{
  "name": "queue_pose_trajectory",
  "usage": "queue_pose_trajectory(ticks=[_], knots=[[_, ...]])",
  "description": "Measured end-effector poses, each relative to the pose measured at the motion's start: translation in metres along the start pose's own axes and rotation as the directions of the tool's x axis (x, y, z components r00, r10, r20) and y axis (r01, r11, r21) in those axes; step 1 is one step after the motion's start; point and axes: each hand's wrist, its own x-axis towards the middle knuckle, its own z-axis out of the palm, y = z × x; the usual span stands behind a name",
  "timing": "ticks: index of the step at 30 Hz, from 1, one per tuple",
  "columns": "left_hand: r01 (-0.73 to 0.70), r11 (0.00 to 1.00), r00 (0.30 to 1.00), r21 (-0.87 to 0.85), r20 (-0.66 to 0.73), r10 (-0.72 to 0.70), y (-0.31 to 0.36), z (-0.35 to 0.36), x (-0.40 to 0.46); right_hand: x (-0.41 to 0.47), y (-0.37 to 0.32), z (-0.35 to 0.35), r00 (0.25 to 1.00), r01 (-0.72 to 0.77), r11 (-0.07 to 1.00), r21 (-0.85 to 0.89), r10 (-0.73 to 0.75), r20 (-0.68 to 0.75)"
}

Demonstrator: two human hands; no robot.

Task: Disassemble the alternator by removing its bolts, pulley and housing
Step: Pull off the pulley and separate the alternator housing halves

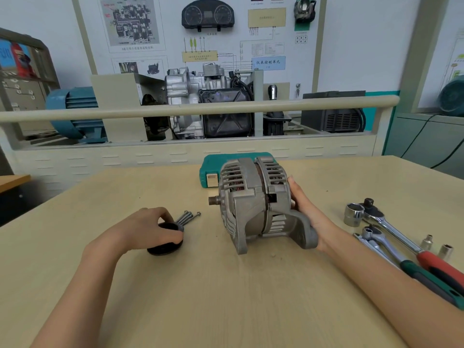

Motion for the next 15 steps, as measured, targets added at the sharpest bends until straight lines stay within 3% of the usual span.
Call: queue_pose_trajectory(ticks=[5, 12, 15], knots=[[0.038, 0.995, 0.999, 0.088, -0.006, -0.038, 0.003, 0.005, -0.001, 0.003, 0.001, -0.002, 1.0, -0.003, 1.0, 0.006, 0.003, 0.005], [0.002, 1.0, 0.994, 0.007, -0.106, -0.001, 0.007, 0.012, 0.013, 0.002, 0.0, -0.001, 1.0, -0.007, 1.0, 0.026, 0.007, 0.031], [0.003, 0.989, 0.961, 0.149, -0.273, 0.038, 0.013, 0.016, 0.011, 0.0, -0.001, -0.001, 0.999, -0.02, 0.999, 0.03, 0.018, 0.047]])
